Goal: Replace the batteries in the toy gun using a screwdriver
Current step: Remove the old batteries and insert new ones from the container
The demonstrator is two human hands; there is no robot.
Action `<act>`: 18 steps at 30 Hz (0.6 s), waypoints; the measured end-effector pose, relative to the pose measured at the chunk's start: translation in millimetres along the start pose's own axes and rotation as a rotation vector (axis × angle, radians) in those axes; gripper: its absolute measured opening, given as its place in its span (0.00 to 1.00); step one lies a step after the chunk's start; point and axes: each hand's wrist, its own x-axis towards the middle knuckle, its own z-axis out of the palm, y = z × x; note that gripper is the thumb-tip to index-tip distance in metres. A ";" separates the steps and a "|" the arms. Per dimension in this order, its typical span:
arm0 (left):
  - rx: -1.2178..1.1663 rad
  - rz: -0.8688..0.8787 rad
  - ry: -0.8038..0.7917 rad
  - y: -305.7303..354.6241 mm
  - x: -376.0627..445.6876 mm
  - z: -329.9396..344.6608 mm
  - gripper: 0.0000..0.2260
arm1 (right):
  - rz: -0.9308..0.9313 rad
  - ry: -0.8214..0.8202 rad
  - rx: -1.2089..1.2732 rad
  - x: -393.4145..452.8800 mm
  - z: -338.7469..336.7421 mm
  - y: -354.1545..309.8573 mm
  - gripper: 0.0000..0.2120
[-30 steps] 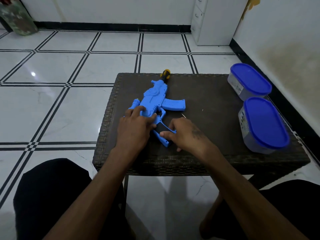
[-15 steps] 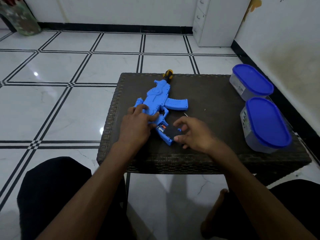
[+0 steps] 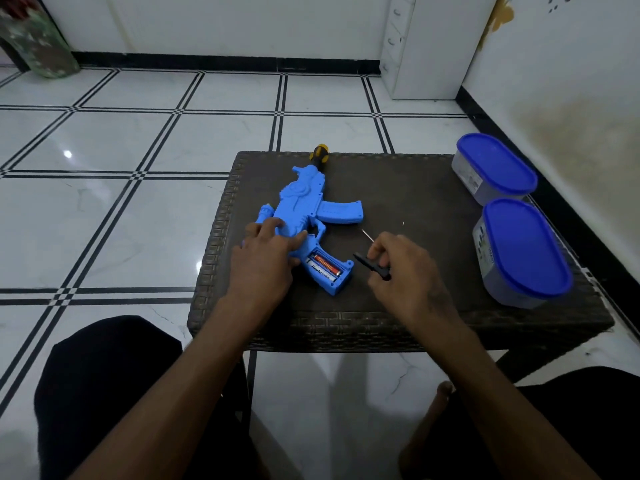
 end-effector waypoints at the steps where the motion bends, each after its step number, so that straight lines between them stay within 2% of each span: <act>1: 0.000 -0.011 0.007 -0.5 -1.7 0.6 0.24 | -0.005 0.003 -0.022 -0.3 2.5 0.2 0.12; 5: -0.006 -0.017 0.022 -0.8 -5.0 1.7 0.24 | -0.052 0.011 -0.121 4.1 15.4 3.7 0.11; 14: 0.008 -0.009 0.021 -0.4 -6.1 3.1 0.24 | -0.050 -0.087 -0.134 12.1 15.9 18.1 0.15; 18: 0.007 0.000 0.034 -0.5 -7.6 3.1 0.23 | -0.041 0.025 -0.075 10.0 3.1 19.8 0.10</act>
